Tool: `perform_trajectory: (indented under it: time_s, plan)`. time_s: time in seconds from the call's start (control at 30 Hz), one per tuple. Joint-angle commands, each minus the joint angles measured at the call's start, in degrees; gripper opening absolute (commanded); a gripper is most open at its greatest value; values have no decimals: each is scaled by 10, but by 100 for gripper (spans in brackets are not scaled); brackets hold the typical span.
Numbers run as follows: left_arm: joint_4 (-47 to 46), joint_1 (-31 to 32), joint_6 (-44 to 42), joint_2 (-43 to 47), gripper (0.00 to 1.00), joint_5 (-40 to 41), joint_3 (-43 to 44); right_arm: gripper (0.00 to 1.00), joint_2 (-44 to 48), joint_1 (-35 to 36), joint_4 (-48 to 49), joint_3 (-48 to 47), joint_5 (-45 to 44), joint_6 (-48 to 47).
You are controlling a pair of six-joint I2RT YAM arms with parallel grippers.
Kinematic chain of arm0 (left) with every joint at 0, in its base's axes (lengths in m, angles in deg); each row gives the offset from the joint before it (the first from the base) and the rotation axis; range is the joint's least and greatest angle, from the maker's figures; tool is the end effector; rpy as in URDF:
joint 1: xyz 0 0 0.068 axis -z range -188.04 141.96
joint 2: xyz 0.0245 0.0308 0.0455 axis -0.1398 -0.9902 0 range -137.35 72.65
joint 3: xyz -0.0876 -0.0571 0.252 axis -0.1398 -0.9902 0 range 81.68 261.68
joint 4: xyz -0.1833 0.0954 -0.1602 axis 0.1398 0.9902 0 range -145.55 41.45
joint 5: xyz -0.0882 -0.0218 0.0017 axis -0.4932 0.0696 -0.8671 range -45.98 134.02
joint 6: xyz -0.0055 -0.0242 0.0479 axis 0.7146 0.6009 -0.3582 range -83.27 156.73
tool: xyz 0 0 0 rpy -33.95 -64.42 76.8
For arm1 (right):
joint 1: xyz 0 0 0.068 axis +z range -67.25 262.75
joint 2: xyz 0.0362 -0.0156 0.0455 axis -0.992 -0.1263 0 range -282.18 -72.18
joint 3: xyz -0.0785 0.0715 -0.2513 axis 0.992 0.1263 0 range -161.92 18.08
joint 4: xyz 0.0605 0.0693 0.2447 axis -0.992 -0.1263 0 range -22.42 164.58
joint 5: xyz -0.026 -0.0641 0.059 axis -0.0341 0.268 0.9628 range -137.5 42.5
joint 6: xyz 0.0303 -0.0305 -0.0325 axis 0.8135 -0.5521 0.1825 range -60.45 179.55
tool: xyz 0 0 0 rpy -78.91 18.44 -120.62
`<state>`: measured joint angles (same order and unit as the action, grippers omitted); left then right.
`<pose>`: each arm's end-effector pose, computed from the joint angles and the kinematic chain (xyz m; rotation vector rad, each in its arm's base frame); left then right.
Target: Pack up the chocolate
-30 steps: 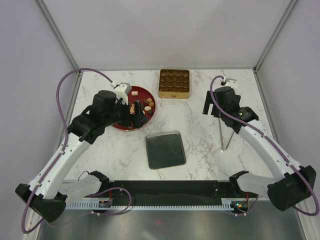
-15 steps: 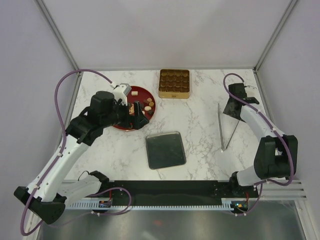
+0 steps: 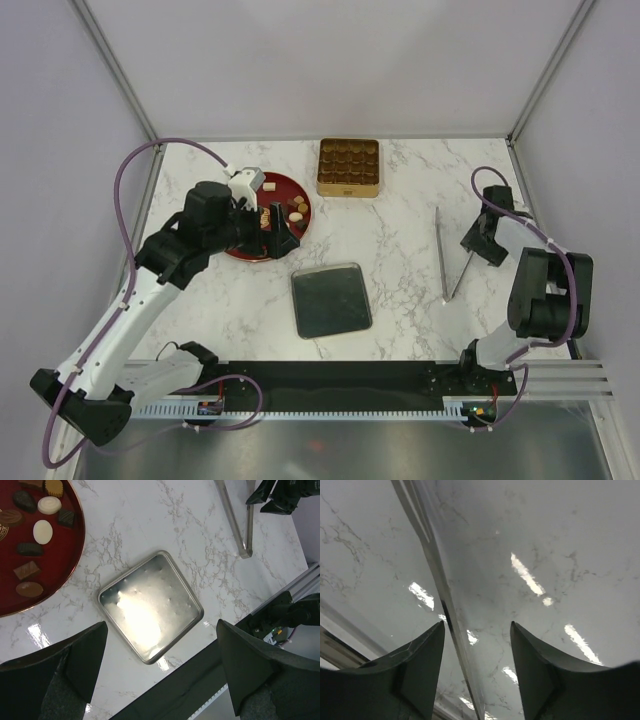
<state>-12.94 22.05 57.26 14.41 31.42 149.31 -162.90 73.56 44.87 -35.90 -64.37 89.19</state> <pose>0.1725 -0.1088 0.3776 0.3178 2.2076 -0.7367 0.2933 -0.0579 0.1800 0.9662 2.4931 -0.2910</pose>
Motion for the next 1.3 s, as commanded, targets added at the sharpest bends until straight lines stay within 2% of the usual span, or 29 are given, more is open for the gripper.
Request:
perform_trajectory:
  time_s: [0.0, 0.1, 0.2, 0.37, 0.47, 0.57, 0.6, 0.63, 0.7, 0.77, 0.8, 0.9, 1.1, 1.27]
  plan:
    - [-24, 0, 1, 3, 97, -2, -8, 61, -38, 5, 58, 4, 92, -30]
    - [-24, 0, 0, 3, 97, 4, -11, 47, -67, 16, 74, 2, 126, -49]
    - [-24, 0, 0, 0, 98, 5, -14, 39, -73, 62, 88, -1, 105, -85]
    - [-30, 0, -1, -9, 98, 7, -15, 33, -86, 141, 120, -10, 89, -132]
    - [-31, 0, -3, -16, 98, 10, -15, 33, -107, 153, 131, -23, 97, -130]
    - [-31, 0, -6, -20, 98, 10, -14, 46, -119, 154, 104, -51, 85, -114]
    - [-31, 0, -7, -20, 98, 11, -14, 56, -119, 154, 92, -57, 83, -109]
    - [-31, 0, -8, -19, 98, 11, -14, 61, -112, 154, 78, -61, 88, -109]
    - [-31, 0, -8, -15, 98, 12, -14, 71, -78, 155, 69, -62, 100, -113]
    - [-31, 0, -8, -14, 98, 11, -15, 76, -33, 155, 67, -54, 108, -115]
    - [-31, 0, -8, -13, 98, 10, -15, 86, -17, 158, 66, -48, 111, -118]
    - [-31, 0, -9, -10, 98, 4, -17, 96, 38, 168, 68, -18, 126, -137]
    - [-32, 0, -8, -5, 98, -12, -18, 98, 56, 197, 79, 27, 137, -188]
    - [-29, 0, -12, 14, 98, -20, -21, 98, 37, 244, 84, 30, 80, -196]
